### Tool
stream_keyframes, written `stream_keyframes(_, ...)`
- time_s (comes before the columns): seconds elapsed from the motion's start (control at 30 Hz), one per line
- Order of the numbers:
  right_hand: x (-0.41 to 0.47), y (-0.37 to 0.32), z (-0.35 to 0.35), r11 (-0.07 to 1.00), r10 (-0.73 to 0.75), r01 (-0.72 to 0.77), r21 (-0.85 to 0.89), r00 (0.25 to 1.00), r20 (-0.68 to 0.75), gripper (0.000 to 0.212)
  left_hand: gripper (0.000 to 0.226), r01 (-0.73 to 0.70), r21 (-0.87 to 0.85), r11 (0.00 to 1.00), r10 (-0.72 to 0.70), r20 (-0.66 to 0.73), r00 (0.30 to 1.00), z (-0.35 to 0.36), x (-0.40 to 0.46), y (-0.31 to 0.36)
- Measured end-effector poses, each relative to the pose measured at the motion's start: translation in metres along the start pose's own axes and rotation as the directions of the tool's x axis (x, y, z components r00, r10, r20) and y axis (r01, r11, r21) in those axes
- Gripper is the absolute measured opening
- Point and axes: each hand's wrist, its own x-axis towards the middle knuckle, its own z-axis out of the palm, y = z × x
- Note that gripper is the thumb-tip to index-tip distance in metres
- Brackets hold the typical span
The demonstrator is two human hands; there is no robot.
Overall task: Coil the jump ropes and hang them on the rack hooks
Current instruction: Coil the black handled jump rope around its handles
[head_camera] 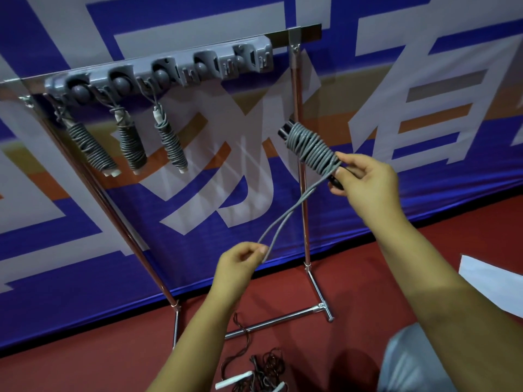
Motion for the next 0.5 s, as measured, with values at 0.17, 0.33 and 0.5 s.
stream_keyframes(0.17,-0.002,0.02,-0.002,0.997,0.08,-0.08,-0.005,0.997,-0.015,0.031,0.022,0.081,-0.728,0.681,-0.215,-0.093,0.972,-0.014,0.008,0.019)
stream_keyframes(0.33,-0.004,0.029,-0.002,0.993,0.118,-0.118,0.014,0.993,-0.02,0.032,0.028,0.166,-0.73,0.664,-0.278,-0.035,0.96,-0.025,0.015,0.021)
stream_keyframes(0.5,0.0,0.029,-0.006,0.992,0.124,-0.123,0.026,0.992,-0.025,0.03,0.016,0.205,-0.784,0.586,-0.285,0.038,0.958,-0.024,0.012,0.022)
